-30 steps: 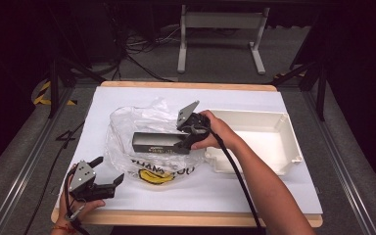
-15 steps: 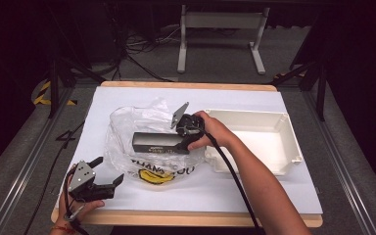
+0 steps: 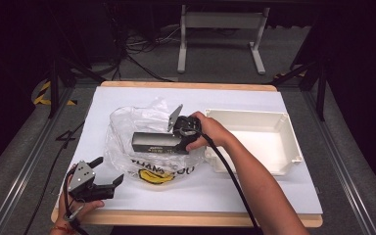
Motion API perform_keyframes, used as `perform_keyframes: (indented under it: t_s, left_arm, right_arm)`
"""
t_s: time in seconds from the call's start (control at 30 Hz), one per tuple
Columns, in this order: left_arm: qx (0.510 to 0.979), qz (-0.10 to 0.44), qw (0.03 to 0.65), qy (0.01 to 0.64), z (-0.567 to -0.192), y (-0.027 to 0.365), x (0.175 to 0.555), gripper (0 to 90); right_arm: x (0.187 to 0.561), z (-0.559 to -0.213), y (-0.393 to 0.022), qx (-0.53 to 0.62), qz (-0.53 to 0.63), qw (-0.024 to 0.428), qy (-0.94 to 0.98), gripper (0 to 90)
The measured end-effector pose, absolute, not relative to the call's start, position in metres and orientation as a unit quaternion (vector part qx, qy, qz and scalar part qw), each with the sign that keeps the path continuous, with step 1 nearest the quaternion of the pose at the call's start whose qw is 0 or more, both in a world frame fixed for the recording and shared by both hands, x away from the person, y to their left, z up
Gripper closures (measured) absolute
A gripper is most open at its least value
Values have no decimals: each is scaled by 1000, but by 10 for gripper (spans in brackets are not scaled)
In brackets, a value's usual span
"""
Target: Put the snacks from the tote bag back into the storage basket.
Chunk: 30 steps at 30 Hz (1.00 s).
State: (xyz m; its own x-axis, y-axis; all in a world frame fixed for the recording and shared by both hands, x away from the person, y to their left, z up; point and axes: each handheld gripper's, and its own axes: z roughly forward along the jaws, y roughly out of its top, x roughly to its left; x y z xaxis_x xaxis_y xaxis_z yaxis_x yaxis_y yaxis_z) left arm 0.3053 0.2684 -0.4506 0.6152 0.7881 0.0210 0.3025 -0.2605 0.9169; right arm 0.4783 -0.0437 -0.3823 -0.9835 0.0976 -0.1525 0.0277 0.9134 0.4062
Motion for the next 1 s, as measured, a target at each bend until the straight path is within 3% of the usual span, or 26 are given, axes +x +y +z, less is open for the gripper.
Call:
perform_keyframes:
  t_s: [1.0]
  left_arm:
    - [753,246,489,366,-451,269,305,76]
  right_arm:
    - [471,-364,-49,13,257,103,961,435]
